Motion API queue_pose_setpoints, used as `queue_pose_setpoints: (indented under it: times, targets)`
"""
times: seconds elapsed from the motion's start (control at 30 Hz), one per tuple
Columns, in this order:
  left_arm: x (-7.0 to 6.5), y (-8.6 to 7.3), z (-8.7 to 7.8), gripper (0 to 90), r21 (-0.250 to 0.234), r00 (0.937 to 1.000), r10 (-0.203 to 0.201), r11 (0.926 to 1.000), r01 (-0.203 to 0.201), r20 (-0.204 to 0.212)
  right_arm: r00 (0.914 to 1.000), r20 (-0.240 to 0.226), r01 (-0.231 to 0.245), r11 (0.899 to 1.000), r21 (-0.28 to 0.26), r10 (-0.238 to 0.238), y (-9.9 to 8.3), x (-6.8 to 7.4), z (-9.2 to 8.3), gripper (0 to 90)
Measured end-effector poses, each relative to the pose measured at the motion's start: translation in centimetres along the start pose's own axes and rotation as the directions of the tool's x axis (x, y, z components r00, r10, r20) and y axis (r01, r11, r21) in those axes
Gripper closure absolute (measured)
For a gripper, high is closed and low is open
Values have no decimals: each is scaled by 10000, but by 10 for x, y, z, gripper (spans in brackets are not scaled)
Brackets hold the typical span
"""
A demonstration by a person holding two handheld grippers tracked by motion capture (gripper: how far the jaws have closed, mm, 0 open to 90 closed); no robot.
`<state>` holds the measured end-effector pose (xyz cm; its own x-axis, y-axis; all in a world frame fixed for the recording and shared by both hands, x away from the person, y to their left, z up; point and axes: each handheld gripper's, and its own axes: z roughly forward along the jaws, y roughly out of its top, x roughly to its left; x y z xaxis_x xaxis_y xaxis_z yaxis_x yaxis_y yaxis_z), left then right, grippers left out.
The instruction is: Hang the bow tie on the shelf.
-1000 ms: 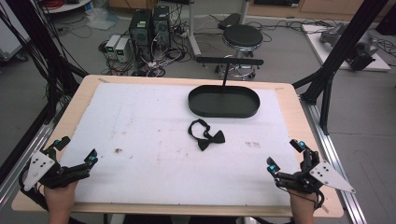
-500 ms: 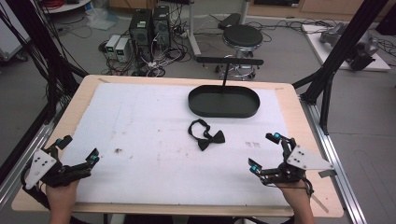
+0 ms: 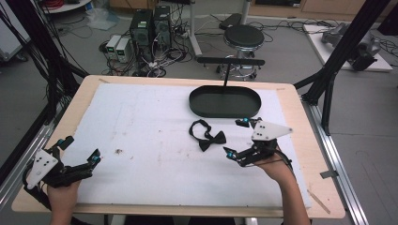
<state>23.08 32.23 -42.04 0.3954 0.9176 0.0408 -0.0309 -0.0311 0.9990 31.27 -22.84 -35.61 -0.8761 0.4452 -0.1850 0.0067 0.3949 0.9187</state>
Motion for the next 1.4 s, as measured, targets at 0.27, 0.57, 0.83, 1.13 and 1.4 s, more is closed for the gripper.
queue_pose_setpoints:
  times: [0.27,0.57,0.83,1.13,1.4]
  targets:
    - [2,-1,-1,17,11,10000,-59,10000,60,-36,9882,-1218,1140,9768,1813,-928,-1,-8,48,152]
    - [2,-2,0,17,79,10000,-86,9999,86,-46,9772,-1663,1805,9296,3215,-1322,-12,-13,83,178]
    - [4,-3,1,17,99,9999,-138,9999,139,-96,9708,-2003,2044,8920,4031,-1319,-24,-22,100,274]
    - [4,-4,1,17,137,9999,-124,9998,125,-87,9662,-2044,2366,8546,4623,-1569,-32,-24,109,463]
    - [4,-4,1,17,159,9998,-148,9998,149,-96,9662,-1804,2512,8288,4999,-1840,-33,-24,112,639]
